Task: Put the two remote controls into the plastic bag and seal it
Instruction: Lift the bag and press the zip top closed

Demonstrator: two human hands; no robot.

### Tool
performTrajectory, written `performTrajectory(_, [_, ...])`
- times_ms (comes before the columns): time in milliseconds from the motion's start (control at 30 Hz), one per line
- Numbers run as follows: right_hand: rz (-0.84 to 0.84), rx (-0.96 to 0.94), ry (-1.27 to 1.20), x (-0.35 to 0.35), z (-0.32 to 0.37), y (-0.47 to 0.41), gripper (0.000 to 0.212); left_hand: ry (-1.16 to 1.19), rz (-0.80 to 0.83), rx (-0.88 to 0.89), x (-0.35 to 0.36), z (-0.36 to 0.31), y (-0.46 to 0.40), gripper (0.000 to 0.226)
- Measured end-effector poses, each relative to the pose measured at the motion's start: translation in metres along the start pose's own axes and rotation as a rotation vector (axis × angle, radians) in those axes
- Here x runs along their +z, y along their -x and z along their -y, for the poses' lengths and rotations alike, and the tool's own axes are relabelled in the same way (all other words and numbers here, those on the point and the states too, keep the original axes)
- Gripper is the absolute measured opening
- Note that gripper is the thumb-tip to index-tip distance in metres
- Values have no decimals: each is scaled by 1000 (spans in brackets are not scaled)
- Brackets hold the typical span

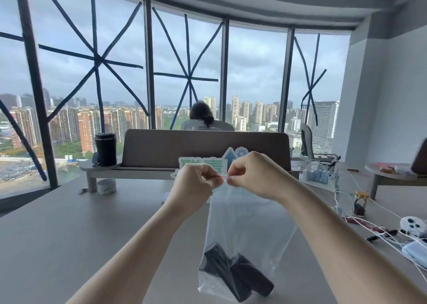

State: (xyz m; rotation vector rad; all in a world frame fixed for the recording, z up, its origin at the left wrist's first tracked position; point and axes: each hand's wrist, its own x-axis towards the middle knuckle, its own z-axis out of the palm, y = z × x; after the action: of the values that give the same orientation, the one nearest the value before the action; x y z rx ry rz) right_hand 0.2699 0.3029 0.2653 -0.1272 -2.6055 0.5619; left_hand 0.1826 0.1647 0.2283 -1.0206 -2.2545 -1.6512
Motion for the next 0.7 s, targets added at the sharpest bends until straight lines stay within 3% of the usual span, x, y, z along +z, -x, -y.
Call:
performTrajectory(233, [-26,-43,96,7,4,2,14,98,18,-31,2,6,1,24])
performTrajectory(433, [-76,-37,189,17,0,10,16,-4,-144,61,3,12,7,32])
performTrajectory(700, [-67,12,237,9,-28,28,14,30,-323,-49,-36,45,-5,20])
